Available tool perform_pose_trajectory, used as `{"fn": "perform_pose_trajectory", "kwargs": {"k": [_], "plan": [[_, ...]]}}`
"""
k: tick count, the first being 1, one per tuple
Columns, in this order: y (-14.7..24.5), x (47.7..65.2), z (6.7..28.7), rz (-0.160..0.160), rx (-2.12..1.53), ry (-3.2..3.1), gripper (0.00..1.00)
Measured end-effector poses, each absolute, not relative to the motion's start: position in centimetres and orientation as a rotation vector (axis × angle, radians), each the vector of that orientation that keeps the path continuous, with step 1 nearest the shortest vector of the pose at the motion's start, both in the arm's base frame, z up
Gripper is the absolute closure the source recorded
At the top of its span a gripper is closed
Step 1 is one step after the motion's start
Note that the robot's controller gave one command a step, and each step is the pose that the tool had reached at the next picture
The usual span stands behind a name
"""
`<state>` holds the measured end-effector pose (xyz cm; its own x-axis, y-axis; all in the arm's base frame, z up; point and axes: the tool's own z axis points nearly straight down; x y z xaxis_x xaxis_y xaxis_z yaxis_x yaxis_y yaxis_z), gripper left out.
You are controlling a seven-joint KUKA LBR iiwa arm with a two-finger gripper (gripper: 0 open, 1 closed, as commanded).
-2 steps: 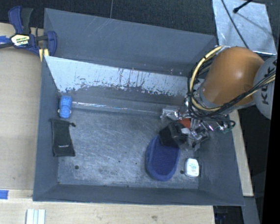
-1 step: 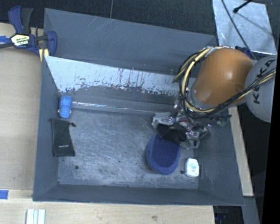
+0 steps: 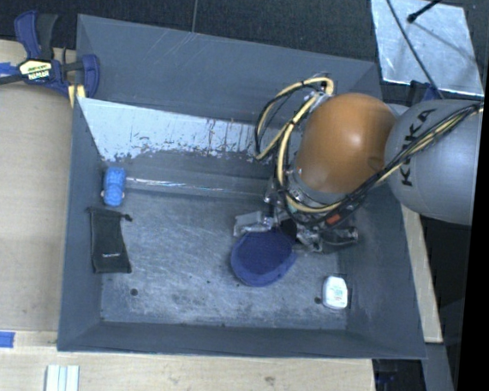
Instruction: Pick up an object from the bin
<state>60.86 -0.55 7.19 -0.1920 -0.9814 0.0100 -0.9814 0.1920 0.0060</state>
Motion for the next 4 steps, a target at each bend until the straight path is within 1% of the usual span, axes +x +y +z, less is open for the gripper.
{"fn": "perform_pose_trajectory", "kwargs": {"k": [1, 2, 3, 4], "plan": [[0.5, 53.0, 7.3, 0.012, 2.247, -2.209, 0.00], [0.4, 53.0, 7.4, 0.014, 2.246, -2.208, 1.00], [0.5, 53.1, 13.1, 0.003, 2.243, -2.208, 1.00], [0.6, 53.2, 15.1, -0.002, 2.240, -2.208, 1.00]]}}
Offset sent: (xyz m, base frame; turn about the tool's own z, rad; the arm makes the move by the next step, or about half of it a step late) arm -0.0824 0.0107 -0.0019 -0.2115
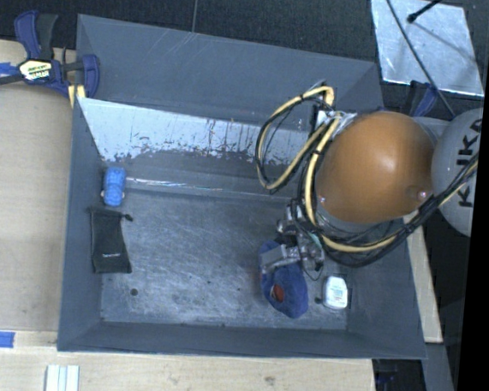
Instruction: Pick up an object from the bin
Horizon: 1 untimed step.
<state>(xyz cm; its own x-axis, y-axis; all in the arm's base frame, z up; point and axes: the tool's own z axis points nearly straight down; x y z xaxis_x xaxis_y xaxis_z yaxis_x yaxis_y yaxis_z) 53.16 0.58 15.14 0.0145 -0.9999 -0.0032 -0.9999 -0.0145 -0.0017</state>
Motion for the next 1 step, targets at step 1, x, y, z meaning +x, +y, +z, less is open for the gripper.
{"fn": "perform_pose_trajectory", "kwargs": {"k": [1], "plan": [[0.62, 53.26, 17.44, -0.003, -2.231, 2.205, 1.00]]}}
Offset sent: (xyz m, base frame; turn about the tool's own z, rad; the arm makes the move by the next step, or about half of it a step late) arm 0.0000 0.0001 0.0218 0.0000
